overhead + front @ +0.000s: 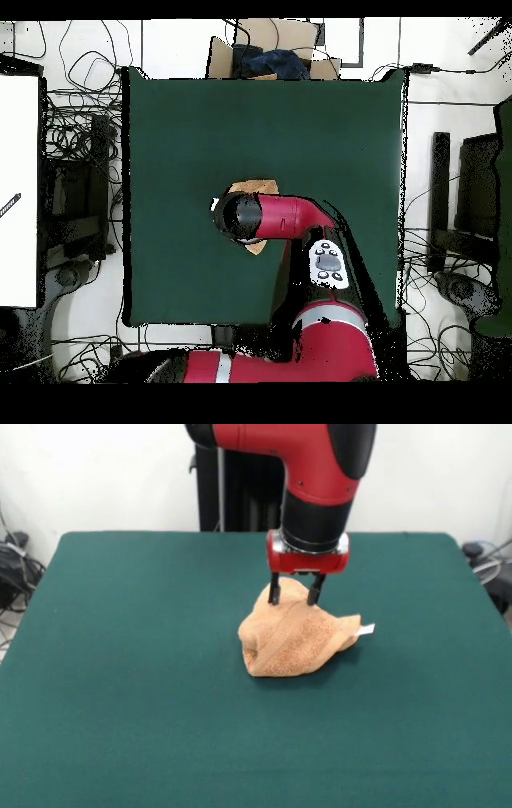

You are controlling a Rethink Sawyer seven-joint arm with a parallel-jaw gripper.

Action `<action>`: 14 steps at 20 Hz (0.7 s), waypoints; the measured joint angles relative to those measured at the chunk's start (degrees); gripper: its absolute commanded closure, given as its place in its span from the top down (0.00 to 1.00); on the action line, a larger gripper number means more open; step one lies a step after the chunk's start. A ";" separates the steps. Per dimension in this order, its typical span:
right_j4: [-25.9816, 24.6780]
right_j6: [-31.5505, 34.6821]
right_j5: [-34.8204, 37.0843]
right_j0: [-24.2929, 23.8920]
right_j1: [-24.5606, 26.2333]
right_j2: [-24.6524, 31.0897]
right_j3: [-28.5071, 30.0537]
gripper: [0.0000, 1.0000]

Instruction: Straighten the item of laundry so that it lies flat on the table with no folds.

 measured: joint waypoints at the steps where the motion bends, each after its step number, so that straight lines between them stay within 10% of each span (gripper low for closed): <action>1: -0.13 0.00 0.00 0.01 0.03 0.00 -0.10 1.00; 14: -1.87 0.00 0.00 -0.02 1.78 0.74 -1.72 1.00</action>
